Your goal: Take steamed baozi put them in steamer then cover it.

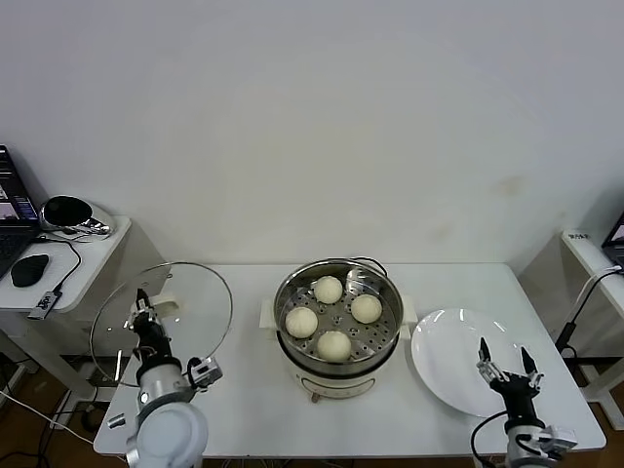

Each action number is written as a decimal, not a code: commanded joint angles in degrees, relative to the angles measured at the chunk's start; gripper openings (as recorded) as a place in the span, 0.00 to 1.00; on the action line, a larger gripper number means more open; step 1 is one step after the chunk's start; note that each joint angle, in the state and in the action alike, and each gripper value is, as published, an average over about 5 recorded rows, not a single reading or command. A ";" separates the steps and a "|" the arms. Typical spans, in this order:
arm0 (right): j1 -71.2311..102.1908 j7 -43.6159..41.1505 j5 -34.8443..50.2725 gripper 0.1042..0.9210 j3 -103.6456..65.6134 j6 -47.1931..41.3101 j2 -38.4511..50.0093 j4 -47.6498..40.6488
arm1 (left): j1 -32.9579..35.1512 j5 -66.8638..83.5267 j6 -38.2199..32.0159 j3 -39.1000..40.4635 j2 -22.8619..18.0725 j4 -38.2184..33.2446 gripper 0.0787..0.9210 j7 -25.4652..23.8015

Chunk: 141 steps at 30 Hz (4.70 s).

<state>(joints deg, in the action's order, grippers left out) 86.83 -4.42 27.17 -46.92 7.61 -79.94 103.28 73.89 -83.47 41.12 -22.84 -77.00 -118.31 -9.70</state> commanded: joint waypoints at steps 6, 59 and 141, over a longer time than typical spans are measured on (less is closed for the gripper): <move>-0.10 0.40 -3.39 0.88 -1.07 0.14 -1.68 -1.77 | -11.49 -13.59 2.71 13.21 -12.20 3.50 0.07 -11.21; -1.77 0.31 -5.21 0.88 -0.83 0.49 -3.17 -4.34 | -20.69 -15.43 3.65 34.96 -15.04 20.20 0.07 -11.96; 8.45 -4.29 -13.09 0.88 8.11 -0.38 0.14 4.34 | 13.29 64.98 -39.99 -5.40 -5.94 -11.03 0.88 10.85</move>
<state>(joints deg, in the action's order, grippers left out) 89.96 -7.02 19.53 -43.80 7.50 -81.08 102.35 69.58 -70.33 42.18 -0.35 -84.25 -123.12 -9.58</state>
